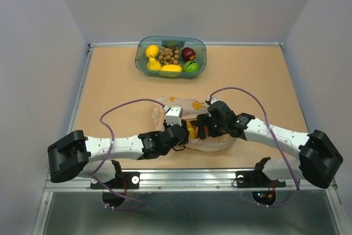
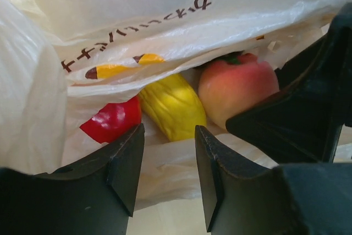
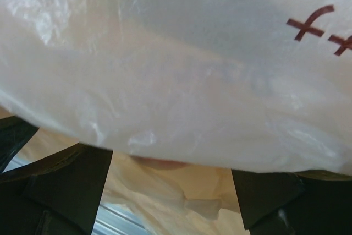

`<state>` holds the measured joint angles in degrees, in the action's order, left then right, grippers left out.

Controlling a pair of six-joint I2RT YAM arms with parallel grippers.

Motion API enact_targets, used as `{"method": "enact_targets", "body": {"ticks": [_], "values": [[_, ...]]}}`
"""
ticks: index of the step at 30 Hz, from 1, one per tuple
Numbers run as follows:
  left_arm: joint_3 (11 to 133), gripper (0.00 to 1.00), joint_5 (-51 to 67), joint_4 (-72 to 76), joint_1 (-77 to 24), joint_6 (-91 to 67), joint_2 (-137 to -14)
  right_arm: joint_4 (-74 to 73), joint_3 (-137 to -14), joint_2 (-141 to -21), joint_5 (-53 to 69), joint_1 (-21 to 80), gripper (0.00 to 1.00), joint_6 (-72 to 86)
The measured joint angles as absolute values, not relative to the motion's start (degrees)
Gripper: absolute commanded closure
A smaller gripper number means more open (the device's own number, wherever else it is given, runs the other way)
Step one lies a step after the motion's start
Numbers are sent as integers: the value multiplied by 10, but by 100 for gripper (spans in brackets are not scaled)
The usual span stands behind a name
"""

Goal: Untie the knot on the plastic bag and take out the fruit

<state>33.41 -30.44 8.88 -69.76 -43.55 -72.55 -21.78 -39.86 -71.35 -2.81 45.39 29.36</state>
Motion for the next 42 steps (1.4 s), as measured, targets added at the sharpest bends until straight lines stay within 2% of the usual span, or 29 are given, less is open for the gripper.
{"method": "enact_targets", "body": {"ticks": [1, 4, 5, 6, 7, 8, 11, 15, 20, 25, 29, 31, 37, 42], "values": [[333, 47, -304, 88, -698, -437, -727, -216, -398, -719, -33, 455, 15, 294], [326, 46, -304, 86, -701, -442, -728, -207, -398, -729, -49, 456, 29, 297], [325, 45, -304, 84, -701, -444, -728, -204, -398, -729, -54, 457, 37, 296], [323, 44, -304, 81, -701, -445, -728, -200, -398, -729, -58, 458, 55, 297], [323, 43, -304, 77, -701, -446, -727, -197, -397, -729, -59, 458, 63, 298], [323, 42, -305, 74, -701, -446, -724, -194, -397, -728, -61, 458, 77, 297], [323, 35, -305, 57, -701, -442, -706, -192, -397, -706, -56, 458, 85, 294], [355, 27, -299, 7, -700, -404, -655, -192, -398, -642, -25, 458, 89, 284], [469, 20, -285, -54, -679, -337, -590, -195, -410, -585, 44, 458, 94, 260], [554, 14, -282, -86, -591, -267, -536, -207, -484, -578, 91, 458, 94, 233], [578, 12, -290, -103, -494, -214, -534, -202, -583, -599, 79, 458, 94, 201], [577, 9, -289, -111, -437, -192, -542, -200, -631, -624, 46, 458, 94, 181], [538, 2, -288, -92, -341, -140, -551, -178, -804, -795, -71, 436, 93, 95], [495, 2, -288, -78, -297, -120, -549, -137, -893, -958, -86, 362, 79, 70]]}}
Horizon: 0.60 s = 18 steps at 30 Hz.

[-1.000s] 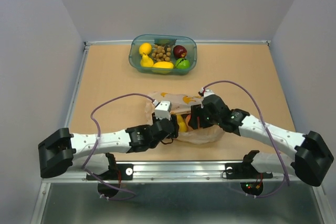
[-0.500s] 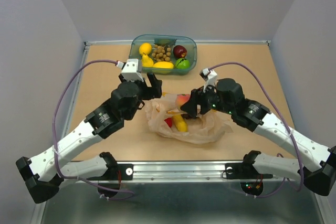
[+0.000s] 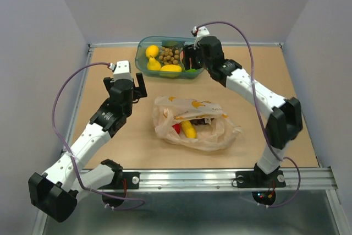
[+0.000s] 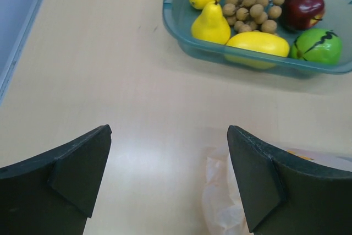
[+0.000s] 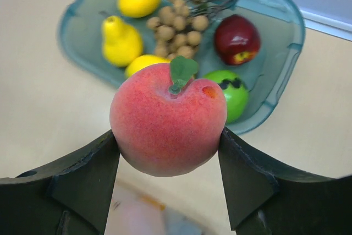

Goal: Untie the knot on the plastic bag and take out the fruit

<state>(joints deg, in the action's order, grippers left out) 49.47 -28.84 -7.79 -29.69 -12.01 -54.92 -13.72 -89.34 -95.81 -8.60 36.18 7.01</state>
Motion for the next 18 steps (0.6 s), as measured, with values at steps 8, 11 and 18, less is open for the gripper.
{"method": "enact_targets", "body": {"ticks": [8, 11, 18], "values": [[473, 2, -285, -51, -267, -114, -541, -77, -1024, -1199, -92, 296, 65, 48], [473, 2, -272, -48, -247, -114, -541, -63, -1077, -1260, -90, 296, 31, 39], [473, 2, -237, -42, -198, -124, -542, -55, -1147, -1320, -79, 297, 0, 19]]}}
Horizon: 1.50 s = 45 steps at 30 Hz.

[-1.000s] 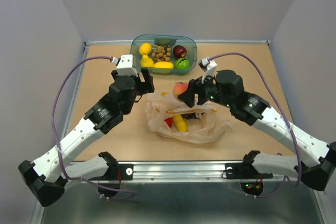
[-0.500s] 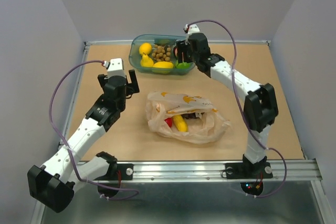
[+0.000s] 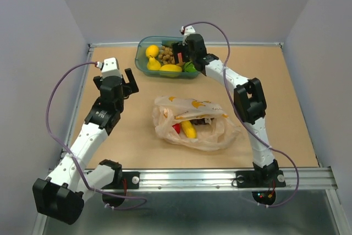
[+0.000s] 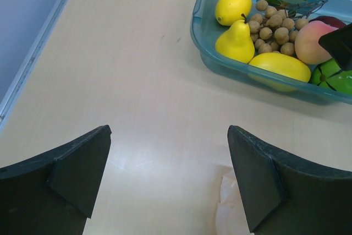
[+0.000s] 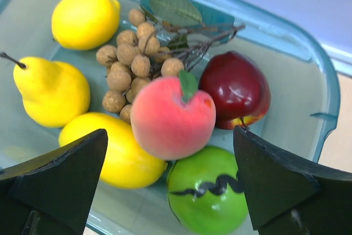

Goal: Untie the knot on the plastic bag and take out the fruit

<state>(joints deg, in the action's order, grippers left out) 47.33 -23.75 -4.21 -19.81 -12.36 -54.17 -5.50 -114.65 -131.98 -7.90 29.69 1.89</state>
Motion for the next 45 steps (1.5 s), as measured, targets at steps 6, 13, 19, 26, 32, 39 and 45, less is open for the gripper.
{"method": "enact_targets", "body": {"ticks": [6, 13, 19, 26, 32, 39, 45], "values": [[473, 2, -209, -41, -178, -129, -544, -43, -1147, -1303, -65, 297, 0, 15], [473, 2, -180, -41, -175, -133, -549, -48, -933, -1069, -11, 305, 3, 13], [473, 2, -161, -41, -175, -136, -550, -43, -762, -820, 11, 359, 14, 15], [473, 2, -146, -41, -175, -137, -550, -65, -599, -693, 42, 430, 19, 61], [473, 2, -139, -41, -175, -139, -550, -110, -482, -677, 45, 498, 32, 138], [473, 2, -134, -41, -175, -140, -550, -113, -461, -683, -3, 577, 38, 189], [473, 2, -125, -41, -175, -140, -550, -94, -459, -719, -53, 582, 39, 204]]}}
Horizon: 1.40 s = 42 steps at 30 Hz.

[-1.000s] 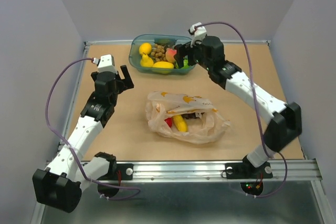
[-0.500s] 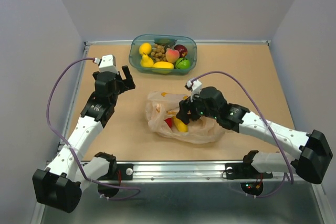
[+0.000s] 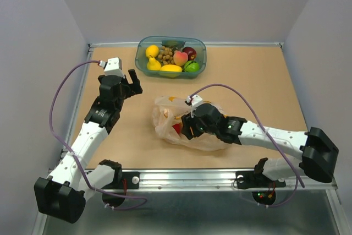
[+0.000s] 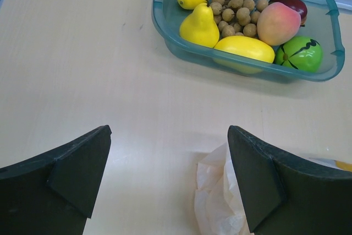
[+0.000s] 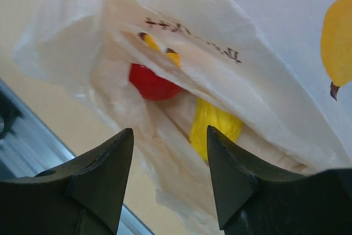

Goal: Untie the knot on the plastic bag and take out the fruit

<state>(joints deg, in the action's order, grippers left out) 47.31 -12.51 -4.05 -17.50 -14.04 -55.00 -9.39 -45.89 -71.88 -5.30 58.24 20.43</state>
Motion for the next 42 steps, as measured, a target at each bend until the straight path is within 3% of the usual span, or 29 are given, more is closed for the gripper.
{"method": "enact_targets", "body": {"ticks": [13, 15, 18, 19, 29, 32, 42], "values": [[472, 2, -122, -40, -175, -140, -550, -83, -459, -882, -176, 582, 40, 232], [472, 2, -122, -40, -175, -140, -550, -81, -459, -908, -175, 582, 48, 232], [472, 2, -122, -40, -175, -140, -550, -67, -460, -919, -170, 582, 87, 230], [472, 2, -122, -40, -175, -140, -550, -65, -460, -919, -167, 582, 90, 229], [468, 2, -121, -39, -175, -140, -550, -102, -432, -767, -132, 582, 92, 204], [466, 2, -121, -38, -175, -140, -554, -132, -433, -725, -142, 582, 99, 191], [465, 2, -120, -36, -175, -141, -555, -242, -471, -698, -28, 582, 100, 132]]}}
